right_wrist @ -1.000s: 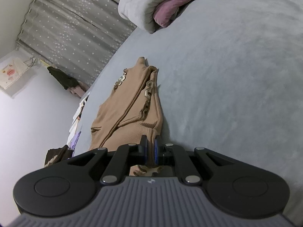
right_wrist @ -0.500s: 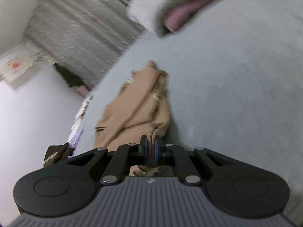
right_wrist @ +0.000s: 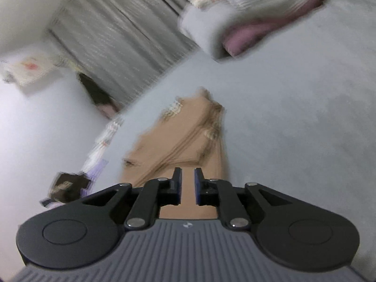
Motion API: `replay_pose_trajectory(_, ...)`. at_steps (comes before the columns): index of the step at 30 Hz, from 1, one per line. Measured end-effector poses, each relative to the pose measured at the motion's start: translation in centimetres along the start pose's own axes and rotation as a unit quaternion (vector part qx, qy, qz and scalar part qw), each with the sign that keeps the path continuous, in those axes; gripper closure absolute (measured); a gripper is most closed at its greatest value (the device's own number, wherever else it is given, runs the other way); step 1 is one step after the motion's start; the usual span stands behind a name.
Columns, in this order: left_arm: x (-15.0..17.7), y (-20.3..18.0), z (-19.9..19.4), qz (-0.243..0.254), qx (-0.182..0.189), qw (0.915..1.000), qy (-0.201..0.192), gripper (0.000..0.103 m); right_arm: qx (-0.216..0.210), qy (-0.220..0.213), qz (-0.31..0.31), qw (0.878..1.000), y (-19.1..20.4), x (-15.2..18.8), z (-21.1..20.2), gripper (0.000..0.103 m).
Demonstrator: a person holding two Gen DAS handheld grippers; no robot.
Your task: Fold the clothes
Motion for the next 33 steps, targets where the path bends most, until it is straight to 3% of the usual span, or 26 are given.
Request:
replay_pose_trajectory(1,0.1,0.1,0.2,0.004,-0.004,1.0000,0.003,0.092,0.002,0.012,0.006,1.000,-0.3,0.2,0.3,0.066)
replay_pose_trajectory(4,0.4,0.3,1.0,0.007,-0.015,0.9998,0.015,0.092,0.016,0.056,0.009,0.998,-1.2,1.4,1.3,0.058)
replay_pose_trajectory(8,0.8,0.7,2.3,0.010,-0.027,0.9992,0.029,0.092,-0.004,0.107,0.034,0.994,-1.6,3.2,2.7,0.054)
replay_pose_trajectory(11,1.0,1.0,3.1,0.013,-0.039,0.9986,0.034,0.092,0.009,0.123,-0.003,0.992,-0.8,4.4,3.5,0.056)
replay_pose_trajectory(12,1.1,1.1,3.1,0.014,-0.041,0.9986,0.032,0.092,0.014,0.120,-0.009,0.993,-0.4,4.6,3.5,0.060)
replay_pose_trajectory(14,1.1,1.0,2.9,0.017,-0.043,0.9986,0.026,0.092,0.010,0.112,-0.006,0.994,-0.3,4.6,3.3,0.094)
replay_pose_trajectory(16,1.1,1.1,2.4,0.012,-0.041,0.9989,0.020,0.092,-0.010,0.090,0.003,0.996,0.0,4.3,2.8,0.095)
replay_pose_trajectory(21,-0.2,0.1,0.6,-0.002,0.007,0.9998,-0.019,0.092,-0.050,0.033,-0.009,0.998,1.6,2.5,1.2,0.095)
replay_pose_trajectory(33,-2.6,-0.5,-0.3,-0.069,0.048,0.9959,-0.034,0.092,-0.091,-0.043,0.012,0.995,3.0,-1.1,1.1,0.095)
Point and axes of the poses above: each gripper's, at about its wrist camera, not at the fingertips, and z roughly the way its jaws point, y to its left, x to its underside, the point moved 4 cm from there along z, roughly the way its jaws point, and after that the axes turned 11 degrees about -x, right-handed, at the moved point
